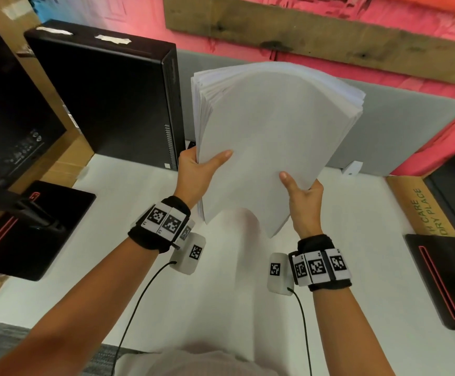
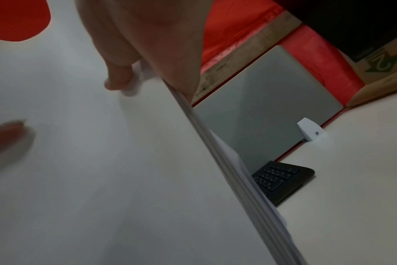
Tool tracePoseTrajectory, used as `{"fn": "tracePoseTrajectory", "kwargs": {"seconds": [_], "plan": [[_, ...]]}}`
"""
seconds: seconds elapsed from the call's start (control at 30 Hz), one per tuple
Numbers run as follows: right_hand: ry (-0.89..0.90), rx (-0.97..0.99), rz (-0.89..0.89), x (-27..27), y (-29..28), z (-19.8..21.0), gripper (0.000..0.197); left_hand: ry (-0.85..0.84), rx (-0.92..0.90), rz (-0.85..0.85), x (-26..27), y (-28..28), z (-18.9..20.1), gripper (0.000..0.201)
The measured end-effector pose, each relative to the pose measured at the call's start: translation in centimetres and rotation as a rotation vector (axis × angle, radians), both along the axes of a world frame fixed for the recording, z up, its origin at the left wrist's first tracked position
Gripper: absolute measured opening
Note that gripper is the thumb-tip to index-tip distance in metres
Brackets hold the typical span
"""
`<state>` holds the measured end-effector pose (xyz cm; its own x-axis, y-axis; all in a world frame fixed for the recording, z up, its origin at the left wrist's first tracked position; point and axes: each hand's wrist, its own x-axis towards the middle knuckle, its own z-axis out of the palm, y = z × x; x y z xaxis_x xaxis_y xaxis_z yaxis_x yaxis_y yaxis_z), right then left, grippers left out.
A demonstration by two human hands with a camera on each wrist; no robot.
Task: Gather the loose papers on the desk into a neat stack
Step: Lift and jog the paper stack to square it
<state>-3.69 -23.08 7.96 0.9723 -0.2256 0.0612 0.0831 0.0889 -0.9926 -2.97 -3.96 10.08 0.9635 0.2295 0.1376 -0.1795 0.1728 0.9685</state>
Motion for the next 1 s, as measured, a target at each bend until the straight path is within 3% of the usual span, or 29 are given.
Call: {"fn": "tracePoseTrajectory", "kwargs": {"seconds": [0.2,0.33,0.47,0.53,0.6,0.73,0.83,0.93,1.0], "plan": [[0.036,0.001,0.032,0.2,-0.6,-0.3,0.039,0.002,0.059,-0.005,0.1,0.6,-0.1,0.027],[0.05,-0.002,0.092,0.4,-1.2,-0.3,0.042,0.025,0.043,0.009,1.0,1.1,-0.3,0.041],[0.194,-0.044,0.212,0.4,-2.2,-1.9,0.051,0.108,0.091,-0.076,1.4,1.7,-1.5,0.046],[0.244,-0.043,0.284,0.1,-2.4,-2.5,0.071,0.173,0.124,-0.182,1.4,2.4,-2.3,0.039],[0.262,-0.038,0.317,0.4,-2.5,-2.4,0.092,0.228,0.147,-0.29,1.6,3.1,-2.7,0.048],[0.222,-0.045,0.303,1.6,-2.4,-1.5,0.072,0.257,0.126,-0.334,2.5,3.1,-2.1,0.052],[0.191,-0.056,0.295,1.9,-2.0,-1.3,0.074,0.236,0.077,-0.322,2.9,2.9,-2.1,0.078],[0.208,-0.069,0.262,2.2,-2.2,-2.0,0.066,0.277,0.095,-0.294,3.1,2.5,-3.3,0.052],[0.257,-0.099,0.256,2.1,-2.2,-2.9,0.053,0.321,0.118,-0.273,2.8,2.4,-4.8,0.049]]}}
